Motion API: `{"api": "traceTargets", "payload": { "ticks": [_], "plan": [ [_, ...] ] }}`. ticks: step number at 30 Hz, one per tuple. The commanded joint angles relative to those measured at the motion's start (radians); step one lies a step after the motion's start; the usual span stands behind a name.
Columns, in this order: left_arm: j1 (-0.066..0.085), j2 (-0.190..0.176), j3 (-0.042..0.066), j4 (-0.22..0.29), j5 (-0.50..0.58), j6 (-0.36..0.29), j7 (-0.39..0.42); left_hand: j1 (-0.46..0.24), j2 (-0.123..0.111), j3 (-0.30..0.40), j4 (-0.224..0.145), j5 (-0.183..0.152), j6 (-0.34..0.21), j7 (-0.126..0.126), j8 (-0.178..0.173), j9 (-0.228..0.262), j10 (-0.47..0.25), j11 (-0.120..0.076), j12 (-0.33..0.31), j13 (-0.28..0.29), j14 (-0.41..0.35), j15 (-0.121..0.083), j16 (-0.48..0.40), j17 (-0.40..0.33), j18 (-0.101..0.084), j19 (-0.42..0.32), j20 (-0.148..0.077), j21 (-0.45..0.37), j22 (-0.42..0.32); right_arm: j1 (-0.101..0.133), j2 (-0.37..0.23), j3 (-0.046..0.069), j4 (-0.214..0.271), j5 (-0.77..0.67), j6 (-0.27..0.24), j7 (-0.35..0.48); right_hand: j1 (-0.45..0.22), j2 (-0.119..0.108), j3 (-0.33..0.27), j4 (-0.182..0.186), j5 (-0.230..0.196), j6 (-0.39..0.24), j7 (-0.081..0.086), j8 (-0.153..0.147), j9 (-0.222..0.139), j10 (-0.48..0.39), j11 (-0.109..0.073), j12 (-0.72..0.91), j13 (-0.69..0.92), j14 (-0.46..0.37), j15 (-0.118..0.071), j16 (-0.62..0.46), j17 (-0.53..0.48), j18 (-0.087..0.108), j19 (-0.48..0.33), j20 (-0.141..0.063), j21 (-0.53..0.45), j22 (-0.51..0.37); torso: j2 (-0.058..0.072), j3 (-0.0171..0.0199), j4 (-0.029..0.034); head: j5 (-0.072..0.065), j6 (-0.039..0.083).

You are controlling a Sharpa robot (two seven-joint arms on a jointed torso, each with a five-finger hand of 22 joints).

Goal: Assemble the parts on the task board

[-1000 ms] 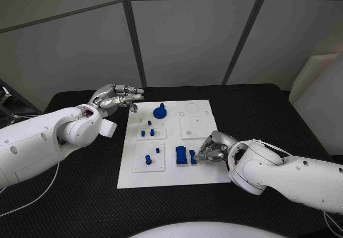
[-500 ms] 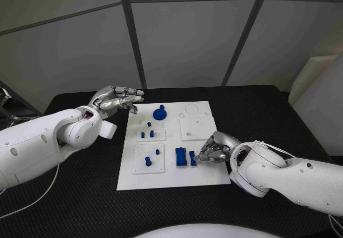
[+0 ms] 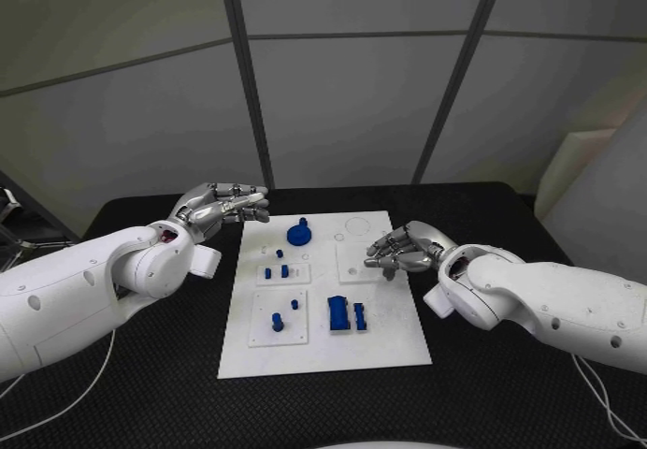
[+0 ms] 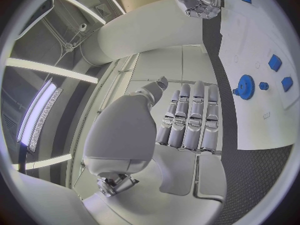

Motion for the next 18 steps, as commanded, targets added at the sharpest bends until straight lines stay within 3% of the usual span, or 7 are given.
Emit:
{"api": "traceTargets", "payload": {
  "ticks": [1, 2, 4, 9, 13, 17, 18],
  "plan": [
    [-0.003, 0.017, -0.002, -0.028, 0.114, -0.056, 0.055, 0.004, 0.010, -0.019, 0.006, 0.000, -0.013, -0.001, -0.004, -0.011, -0.025, -0.003, -0.003, -0.001, -0.037, 0.006, -0.075, -0.040, 0.046, -0.046, 0.024, -0.068, -0.059, 0.018, 0.047, 0.002, -0.096, 0.348, 0.095, 0.277, 0.015, 0.007, 0.001, -0.017, 0.008, -0.015, 0.008, -0.002, -0.059, -0.012, 0.023, -0.048, -0.075, -0.084, 0.039, -0.107, -0.071, -0.002, -0.057, 0.029, -0.100, -0.069, -0.025, -0.0055, -0.0066, 0.006, 0.029],
    [-0.005, 0.025, -0.002, -0.040, 0.127, -0.071, 0.064, 0.005, 0.013, -0.026, 0.009, 0.001, -0.016, -0.004, -0.004, -0.015, -0.040, -0.007, -0.005, -0.003, -0.051, 0.005, -0.099, -0.054, 0.048, -0.056, 0.034, -0.085, -0.076, 0.023, 0.068, 0.002, -0.134, 0.373, 0.103, 0.298, 0.015, 0.012, 0.001, -0.023, 0.008, -0.018, 0.008, -0.003, -0.081, -0.013, 0.031, -0.063, -0.101, -0.103, 0.052, -0.143, -0.098, -0.004, -0.072, 0.039, -0.132, -0.093, -0.028, -0.0056, -0.0085, 0.008, 0.042],
    [-0.008, 0.041, -0.003, -0.064, 0.149, -0.096, 0.079, 0.005, 0.017, -0.044, 0.016, -0.001, -0.025, -0.009, -0.004, -0.026, -0.066, -0.013, -0.004, -0.002, -0.076, -0.001, -0.143, -0.083, 0.050, -0.079, 0.057, -0.122, -0.111, 0.028, 0.103, 0.002, -0.198, 0.407, 0.113, 0.327, 0.007, 0.026, -0.005, -0.044, 0.007, -0.015, 0.010, -0.002, -0.151, 0.000, 0.031, -0.102, -0.180, -0.114, 0.072, -0.232, -0.175, 0.003, -0.099, 0.056, -0.217, -0.160, -0.033, -0.0069, -0.0115, 0.011, 0.055],
    [-0.018, 0.097, -0.004, -0.135, 0.191, -0.166, 0.121, 0.006, 0.028, -0.097, 0.037, 0.000, -0.050, -0.022, -0.004, -0.047, -0.135, -0.024, 0.000, 0.000, -0.115, -0.008, -0.207, -0.152, 0.053, -0.172, 0.085, -0.184, -0.213, 0.036, 0.199, 0.003, -0.371, 0.474, 0.130, 0.389, -0.026, 0.050, -0.021, -0.084, 0.007, -0.016, 0.008, -0.003, -0.255, -0.004, 0.032, -0.146, -0.287, -0.131, 0.074, -0.354, -0.280, 0.013, -0.178, 0.093, -0.358, -0.269, -0.050, -0.0084, -0.0080, 0.015, 0.079],
    [-0.022, 0.125, -0.004, -0.167, 0.206, -0.199, 0.144, 0.013, 0.035, -0.128, 0.049, 0.000, -0.075, -0.030, -0.005, -0.049, -0.179, -0.036, 0.003, -0.002, -0.170, -0.008, -0.211, -0.195, 0.045, -0.274, 0.088, -0.192, -0.298, 0.038, 0.242, 0.004, -0.451, 0.497, 0.142, 0.420, -0.073, 0.073, -0.047, -0.141, 0.003, -0.006, 0.012, -0.003, -0.349, -0.002, 0.037, -0.147, -0.377, -0.100, 0.069, -0.439, -0.352, 0.030, -0.181, 0.126, -0.445, -0.357, -0.052, -0.0070, -0.0019, 0.023, 0.097],
    [-0.024, 0.145, -0.004, -0.185, 0.211, -0.210, 0.157, 0.018, 0.042, -0.135, 0.052, 0.001, -0.076, -0.031, -0.004, -0.048, -0.188, -0.037, 0.006, -0.002, -0.180, -0.009, -0.212, -0.207, 0.045, -0.280, 0.088, -0.191, -0.308, 0.039, 0.265, 0.005, -0.490, 0.506, 0.154, 0.438, -0.090, 0.096, -0.052, -0.174, 0.006, 0.000, 0.014, -0.003, -0.388, 0.000, 0.036, -0.148, -0.407, -0.079, 0.078, -0.467, -0.367, 0.029, -0.165, 0.125, -0.454, -0.391, -0.052, -0.0046, 0.0029, 0.030, 0.096],
    [-0.024, 0.135, -0.005, -0.176, 0.169, -0.156, 0.097, -0.384, 0.070, -0.216, -0.017, -0.052, -0.341, -0.071, -0.070, -0.113, -0.465, -0.135, -0.073, -0.065, -0.416, -0.042, -0.270, -0.296, -0.006, -0.418, 0.001, -0.242, -0.401, 0.037, 0.256, 0.004, -0.476, 0.443, 0.109, 0.359, -0.495, 0.034, -0.007, -0.130, -0.057, -0.301, -0.037, -0.066, -0.423, -0.317, -0.008, -0.210, -0.472, -0.388, 0.039, -0.536, -0.431, -0.031, -0.416, 0.048, -0.517, -0.480, -0.048, -0.0067, -0.0037, 0.025, 0.096]
  ]
}}
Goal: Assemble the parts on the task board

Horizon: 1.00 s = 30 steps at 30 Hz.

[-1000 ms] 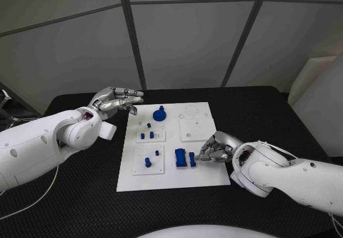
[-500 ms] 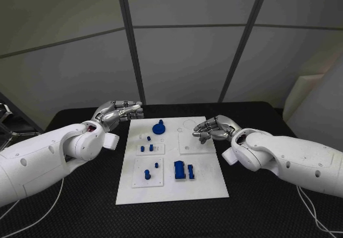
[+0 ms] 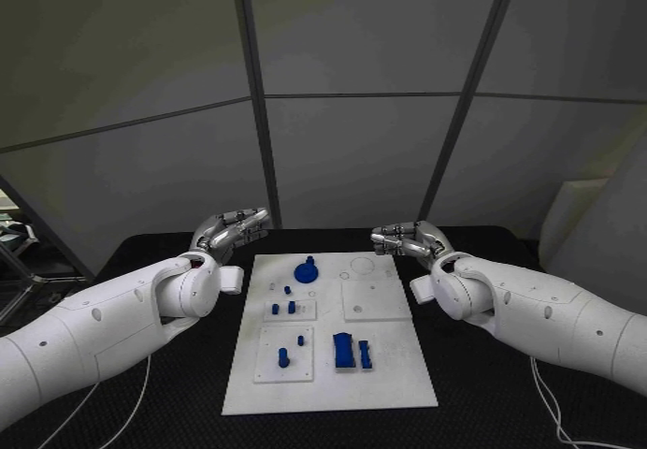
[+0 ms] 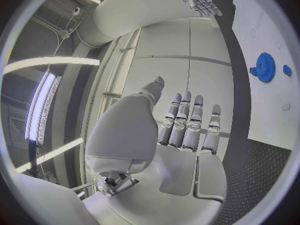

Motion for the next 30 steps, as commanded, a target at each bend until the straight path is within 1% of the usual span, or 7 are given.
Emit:
{"api": "traceTargets", "payload": {
  "ticks": [1, 8, 9, 13, 14, 19, 30],
  "plan": [
    [0.000, -0.003, -0.001, 0.006, -0.003, 0.000, -0.001, -0.418, 0.044, -0.092, -0.067, -0.052, -0.289, -0.039, -0.070, -0.065, -0.301, -0.097, -0.073, -0.063, -0.251, -0.032, -0.062, -0.090, -0.051, -0.144, -0.094, -0.056, -0.100, 0.000, -0.004, -0.001, 0.008, -0.002, -0.006, -0.002, -0.437, -0.060, 0.044, 0.037, -0.062, -0.309, -0.052, -0.066, -0.050, -0.325, -0.041, -0.067, -0.069, -0.307, -0.039, -0.074, -0.065, -0.054, -0.248, -0.082, -0.065, -0.105, -0.002, 0.0007, -0.0008, 0.000, -0.001],
    [-0.006, -0.019, -0.013, 0.071, -0.007, -0.078, 0.020, -0.640, 0.120, -0.141, -0.067, -0.052, -0.437, -0.124, -0.070, -0.065, -0.456, -0.097, -0.073, -0.063, -0.382, -0.104, -0.062, -0.090, -0.100, -0.220, -0.141, -0.056, -0.152, -0.002, -0.030, -0.011, 0.086, 0.045, -0.084, 0.034, -0.666, -0.060, 0.068, 0.037, -0.097, -0.474, -0.078, -0.066, -0.075, -0.498, -0.064, -0.067, -0.069, -0.472, -0.123, -0.074, -0.065, -0.071, -0.382, -0.126, -0.065, -0.159, -0.034, 0.0135, 0.0008, 0.026, 0.002],
    [-0.007, -0.023, -0.016, 0.087, -0.009, -0.097, 0.025, -0.667, 0.120, -0.147, -0.067, -0.052, -0.455, -0.124, -0.070, -0.065, -0.475, -0.097, -0.073, -0.063, -0.398, -0.104, -0.062, -0.090, -0.100, -0.230, -0.146, -0.056, -0.158, -0.003, -0.036, -0.013, 0.105, 0.057, -0.103, 0.042, -0.693, -0.060, 0.070, 0.037, -0.101, -0.493, -0.082, -0.066, -0.078, -0.519, -0.136, -0.067, -0.069, -0.492, -0.123, -0.074, -0.065, -0.077, -0.399, -0.131, -0.065, -0.165, -0.037, 0.0148, 0.0010, 0.029, 0.003],
    [-0.016, -0.045, -0.033, 0.177, -0.015, -0.206, 0.054, -0.768, 0.120, -0.168, -0.067, -0.052, -0.523, -0.124, -0.070, -0.065, -0.547, -0.097, -0.073, -0.063, -0.458, -0.104, -0.062, -0.090, -0.101, -0.263, -0.170, -0.056, -0.182, -0.006, -0.071, -0.027, 0.214, 0.121, -0.211, 0.092, -0.795, -0.060, 0.146, 0.037, -0.117, -0.567, -0.094, -0.066, -0.151, -0.596, -0.136, -0.067, -0.069, -0.566, -0.123, -0.074, -0.065, -0.089, -0.459, -0.150, -0.065, -0.189, -0.040, 0.0162, 0.0012, 0.032, 0.003],
    [-0.018, -0.051, -0.037, 0.202, -0.017, -0.236, 0.062, -0.790, 0.120, -0.173, -0.067, -0.052, -0.538, -0.124, -0.070, -0.065, -0.562, -0.097, -0.073, -0.063, -0.471, -0.104, -0.062, -0.090, -0.100, -0.271, -0.174, -0.056, -0.187, -0.007, -0.080, -0.031, 0.244, 0.139, -0.240, 0.106, -0.817, -0.060, 0.146, 0.037, -0.120, -0.583, -0.165, -0.066, -0.151, -0.613, -0.136, -0.067, -0.069, -0.582, -0.123, -0.074, -0.065, -0.093, -0.472, -0.155, -0.065, -0.194, -0.040, 0.0162, 0.0012, 0.032, 0.003],
    [-0.030, -0.082, -0.061, 0.328, -0.027, -0.388, 0.103, -0.895, 0.120, -0.195, -0.067, -0.052, -0.609, -0.124, -0.070, -0.065, -0.636, -0.097, -0.073, -0.063, -0.533, -0.104, -0.062, -0.090, -0.182, -0.306, -0.198, -0.056, -0.212, -0.010, -0.125, -0.049, 0.385, 0.223, -0.380, 0.170, -0.920, -0.060, 0.146, 0.037, -0.204, -0.657, -0.165, -0.066, -0.151, -0.691, -0.136, -0.067, -0.069, -0.656, -0.123, -0.074, -0.065, -0.104, -0.532, -0.174, -0.065, -0.218, -0.040, 0.0162, 0.0012, 0.032, 0.003],
    [-0.041, -0.108, -0.080, 0.433, -0.034, -0.514, 0.138, -1.057, 0.120, -0.288, -0.067, -0.052, -0.718, -0.124, -0.070, -0.065, -0.751, -0.097, -0.073, -0.063, -0.629, -0.104, -0.062, -0.090, -0.182, -0.364, -0.289, -0.056, -0.314, -0.013, -0.158, -0.062, 0.488, 0.285, -0.482, 0.217, -1.090, -0.060, 0.146, 0.037, -0.204, -0.780, -0.165, -0.066, -0.151, -0.820, -0.136, -0.067, -0.069, -0.780, -0.123, -0.074, -0.065, -0.179, -0.631, -0.261, -0.065, -0.325, -0.040, 0.0162, 0.0012, 0.032, 0.003]
  ]
}}
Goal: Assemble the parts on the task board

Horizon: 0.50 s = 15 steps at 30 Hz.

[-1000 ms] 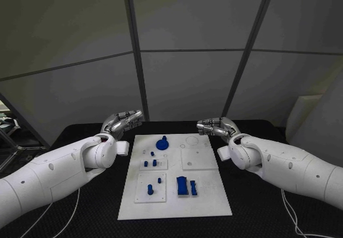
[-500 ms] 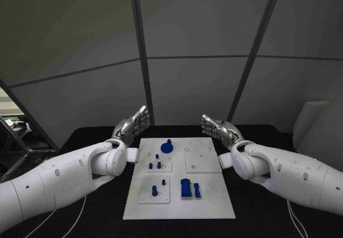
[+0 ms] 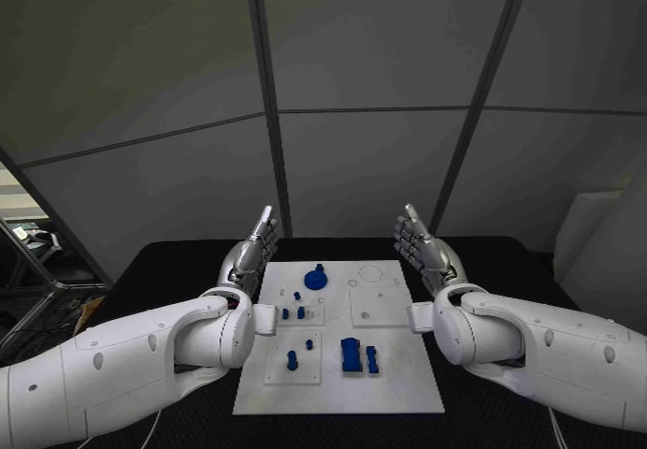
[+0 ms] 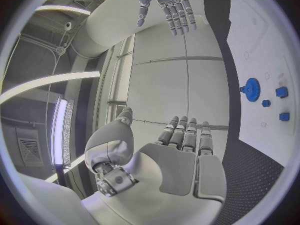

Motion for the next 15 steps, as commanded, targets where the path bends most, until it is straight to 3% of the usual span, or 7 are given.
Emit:
{"api": "traceTargets", "payload": {
  "ticks": [1, 7, 8, 15],
  "plan": [
    [0.001, -0.001, 0.001, 0.006, -0.018, -0.080, 0.047, -0.127, 0.001, -0.066, -0.001, -0.007, -0.085, -0.002, -0.005, -0.002, -0.089, 0.000, -0.006, -0.002, -0.075, -0.001, -0.006, -0.001, -0.061, -0.044, -0.053, -0.006, -0.084, 0.002, -0.001, 0.000, 0.005, 0.045, -0.070, 0.052, -0.133, 0.000, 0.011, 0.000, -0.020, -0.096, -0.007, -0.004, -0.004, -0.102, -0.003, -0.007, -0.001, -0.097, -0.002, -0.005, -0.002, -0.037, -0.079, -0.042, -0.007, -0.094, 0.000, 0.0001, 0.0000, 0.000, 0.000],
    [0.001, -0.001, 0.001, 0.006, -0.018, -0.080, 0.047, -0.183, 0.001, -0.066, -0.001, -0.007, -0.124, -0.002, -0.005, -0.002, -0.129, 0.000, -0.006, -0.002, -0.109, -0.001, -0.006, -0.001, -0.061, -0.063, -0.053, -0.006, -0.084, 0.002, -0.001, 0.000, 0.005, 0.045, -0.070, 0.052, -0.191, 0.000, 0.011, 0.000, -0.020, -0.138, -0.007, -0.004, -0.004, -0.146, -0.003, -0.007, -0.001, -0.139, -0.002, -0.005, -0.002, -0.037, -0.114, -0.042, -0.007, -0.094, 0.000, 0.0001, 0.0000, 0.000, 0.000],
    [0.001, -0.001, 0.001, 0.006, -0.018, -0.080, 0.047, -0.191, 0.001, -0.066, -0.001, -0.007, -0.129, -0.002, -0.005, -0.002, -0.135, 0.000, -0.006, -0.002, -0.113, -0.001, -0.006, -0.001, -0.061, -0.134, -0.053, -0.006, -0.084, 0.002, -0.001, 0.000, 0.005, 0.045, -0.070, 0.052, -0.200, 0.000, 0.011, 0.000, -0.020, -0.144, -0.007, -0.004, -0.004, -0.152, -0.003, -0.007, -0.001, -0.145, -0.002, -0.005, -0.002, -0.037, -0.119, -0.042, -0.007, -0.094, 0.000, 0.0001, 0.0000, 0.000, 0.000],
    [0.001, -0.001, 0.001, 0.006, -0.018, -0.080, 0.047, -0.241, 0.001, -0.066, -0.001, -0.007, -0.162, -0.002, -0.005, -0.002, -0.170, 0.000, -0.006, -0.002, -0.141, -0.001, -0.006, -0.001, -0.061, -0.134, -0.053, -0.006, -0.084, 0.002, -0.001, 0.000, 0.005, 0.045, -0.070, 0.052, -0.251, 0.000, 0.011, 0.000, -0.020, -0.182, -0.007, -0.004, -0.004, -0.192, -0.003, -0.007, -0.001, -0.183, -0.002, -0.005, -0.002, -0.037, -0.150, -0.042, -0.007, -0.094, 0.000, 0.0001, 0.0000, 0.000, 0.000]
  ]
}}
